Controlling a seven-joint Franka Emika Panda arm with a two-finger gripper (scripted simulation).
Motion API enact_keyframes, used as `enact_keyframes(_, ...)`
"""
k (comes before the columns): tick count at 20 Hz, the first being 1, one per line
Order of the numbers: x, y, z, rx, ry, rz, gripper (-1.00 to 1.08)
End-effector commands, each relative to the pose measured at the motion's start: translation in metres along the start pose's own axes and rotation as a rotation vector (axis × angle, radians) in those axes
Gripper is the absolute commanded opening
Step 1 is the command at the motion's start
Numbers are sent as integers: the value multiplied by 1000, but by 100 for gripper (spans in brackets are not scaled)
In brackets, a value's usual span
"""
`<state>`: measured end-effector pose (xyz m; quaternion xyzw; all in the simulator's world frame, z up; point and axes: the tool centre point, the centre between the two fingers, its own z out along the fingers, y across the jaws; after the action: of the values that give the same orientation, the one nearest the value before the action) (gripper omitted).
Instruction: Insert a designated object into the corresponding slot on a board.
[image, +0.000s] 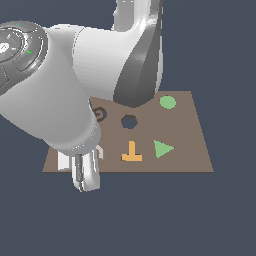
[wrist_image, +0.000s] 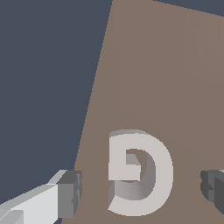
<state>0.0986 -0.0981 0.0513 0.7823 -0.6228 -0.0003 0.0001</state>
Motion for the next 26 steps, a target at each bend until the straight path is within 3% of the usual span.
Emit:
enact_keyframes(1,2,0,1,1,0,17,100)
enact_keyframes(14,2,1,21,1,0,20,100)
enact_keyframes(15,2,1,21,1,0,20,-100)
enact_keyframes(26,2,1,21,1,0,20,-100)
